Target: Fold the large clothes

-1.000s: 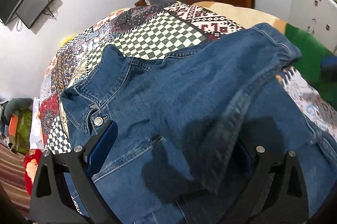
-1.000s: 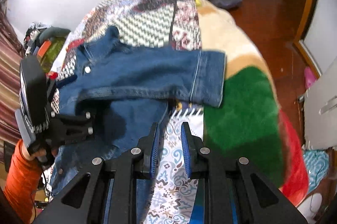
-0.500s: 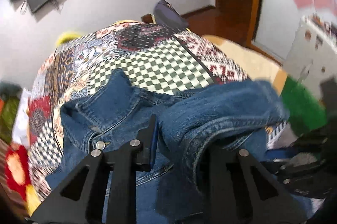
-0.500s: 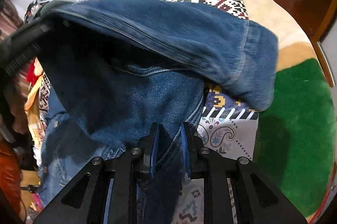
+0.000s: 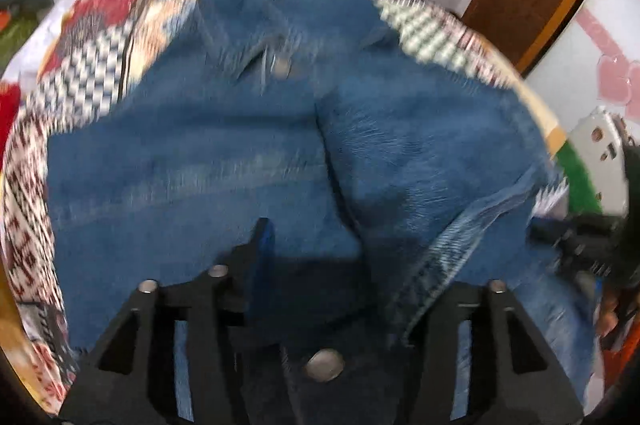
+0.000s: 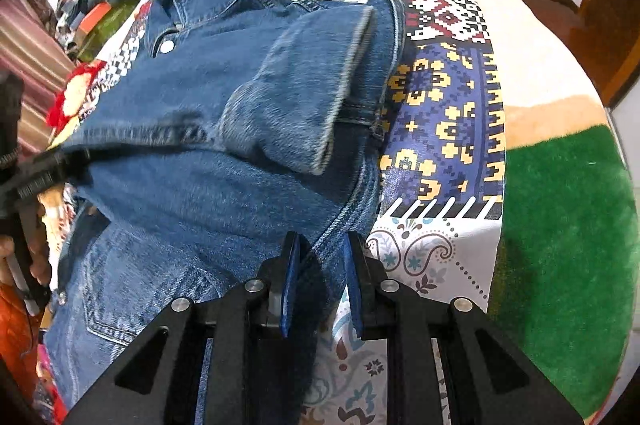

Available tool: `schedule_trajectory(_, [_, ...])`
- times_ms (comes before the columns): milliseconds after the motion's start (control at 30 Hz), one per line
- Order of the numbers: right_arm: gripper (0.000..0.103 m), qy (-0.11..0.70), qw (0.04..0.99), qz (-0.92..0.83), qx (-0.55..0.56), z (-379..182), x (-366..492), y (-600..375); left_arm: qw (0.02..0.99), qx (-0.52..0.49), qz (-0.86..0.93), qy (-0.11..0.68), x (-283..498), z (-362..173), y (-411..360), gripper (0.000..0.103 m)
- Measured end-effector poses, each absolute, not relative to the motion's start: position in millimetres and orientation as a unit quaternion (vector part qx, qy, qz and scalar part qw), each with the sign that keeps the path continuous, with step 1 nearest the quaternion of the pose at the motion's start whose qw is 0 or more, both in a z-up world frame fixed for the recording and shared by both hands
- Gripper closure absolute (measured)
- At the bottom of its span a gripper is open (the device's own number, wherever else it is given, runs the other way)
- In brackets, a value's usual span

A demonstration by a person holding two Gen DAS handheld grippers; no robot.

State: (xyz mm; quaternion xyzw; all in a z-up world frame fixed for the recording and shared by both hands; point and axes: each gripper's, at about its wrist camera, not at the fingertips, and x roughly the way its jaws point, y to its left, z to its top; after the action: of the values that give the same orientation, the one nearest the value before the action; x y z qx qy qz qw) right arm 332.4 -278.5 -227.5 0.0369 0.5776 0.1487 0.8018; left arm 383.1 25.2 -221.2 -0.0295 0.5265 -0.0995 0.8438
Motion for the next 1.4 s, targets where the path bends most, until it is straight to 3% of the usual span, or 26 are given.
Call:
schedule_trajectory(233, [0.086, 0.589, 0.794, 0.133, 0.074, -226, 335, -285, 0.856, 0.085, -0.104, 0.500, 371, -190, -9, 0.041])
schedule_trajectory(300, [0.086, 0.598, 0.786, 0.127, 0.094, -225, 334, -291, 0.863, 0.107, -0.112, 0.481, 368, -174, -19, 0.036])
schedule_trajectory(367, [0.086, 0.599, 0.784, 0.124, 0.108, -221, 333, -297, 0.869, 0.115, -0.124, 0.465, 367, -161, -28, 0.023])
schedule_trajectory(600, [0.086, 0.585, 0.792, 0.124, 0.125, -200, 323, -313, 0.874, 0.117, -0.200, 0.427, 376, -129, -79, 0.013])
schedule_trajectory(867, [0.086, 0.574, 0.800, 0.120, 0.131, -190, 317, -330, 0.811, 0.159, -0.258, 0.500, 406, -179, -149, 0.012])
schedule_trajectory(1100, [0.086, 0.584, 0.792, 0.113, 0.134, -201, 318, -338, 0.785, 0.087, -0.257, 0.558, 444, -213, -153, 0.012])
schedule_trajectory(1200, [0.086, 0.591, 0.788, 0.110, 0.135, -206, 321, -340, 0.788, 0.051, -0.262, 0.555, 451, -209, -144, 0.024])
schedule_trajectory(1333, [0.086, 0.592, 0.787, 0.109, 0.133, -207, 323, -338, 0.792, 0.012, -0.283, 0.541, 454, -195, -132, 0.056])
schedule_trajectory(1400, [0.086, 0.592, 0.788, 0.110, 0.131, -206, 326, -335, 0.801, 0.007, -0.282, 0.529, 455, -186, -131, 0.061])
